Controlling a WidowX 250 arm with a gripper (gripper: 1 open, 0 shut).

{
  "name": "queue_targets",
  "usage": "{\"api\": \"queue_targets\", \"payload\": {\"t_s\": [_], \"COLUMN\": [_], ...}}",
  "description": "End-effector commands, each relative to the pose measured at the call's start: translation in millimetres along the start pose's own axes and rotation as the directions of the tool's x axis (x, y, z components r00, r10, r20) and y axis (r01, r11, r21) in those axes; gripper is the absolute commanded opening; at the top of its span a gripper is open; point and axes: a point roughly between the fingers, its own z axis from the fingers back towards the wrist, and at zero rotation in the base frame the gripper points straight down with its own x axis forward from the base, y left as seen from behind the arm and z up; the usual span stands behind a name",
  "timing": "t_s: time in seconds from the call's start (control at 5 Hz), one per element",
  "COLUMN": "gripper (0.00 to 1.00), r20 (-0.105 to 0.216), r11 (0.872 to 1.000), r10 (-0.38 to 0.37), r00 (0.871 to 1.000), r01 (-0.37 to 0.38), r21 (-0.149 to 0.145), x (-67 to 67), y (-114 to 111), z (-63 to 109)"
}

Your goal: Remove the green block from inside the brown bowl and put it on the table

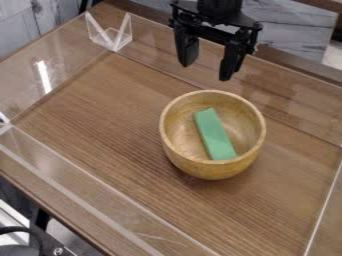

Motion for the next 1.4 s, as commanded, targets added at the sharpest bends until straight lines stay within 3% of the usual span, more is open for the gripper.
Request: {"api": "queue_targets", "payload": {"t_s": [0.0, 0.2, 0.4, 0.6, 1.2], "gripper": [1.0, 1.0, 1.0, 1.0, 1.0], "r20": [-0.007, -0.026, -0.013, -0.008, -0.012], "r11": [0.969, 0.877, 0.805, 0.772, 0.754], "r10": [0.246, 0.477, 0.588, 0.629, 0.649], "r00": [0.969, 0.879, 0.809, 0.777, 0.761], "r01": [-0.246, -0.477, -0.587, -0.627, -0.645], "r21": [-0.025, -0.051, -0.086, -0.106, -0.123], "x": [-6.8, -21.7, -21.3, -16.1, -7.6], "y": [-8, -18, -25, -28, -26], "z": [-12.7, -36.8, -54.1, -61.6, -73.1]}}
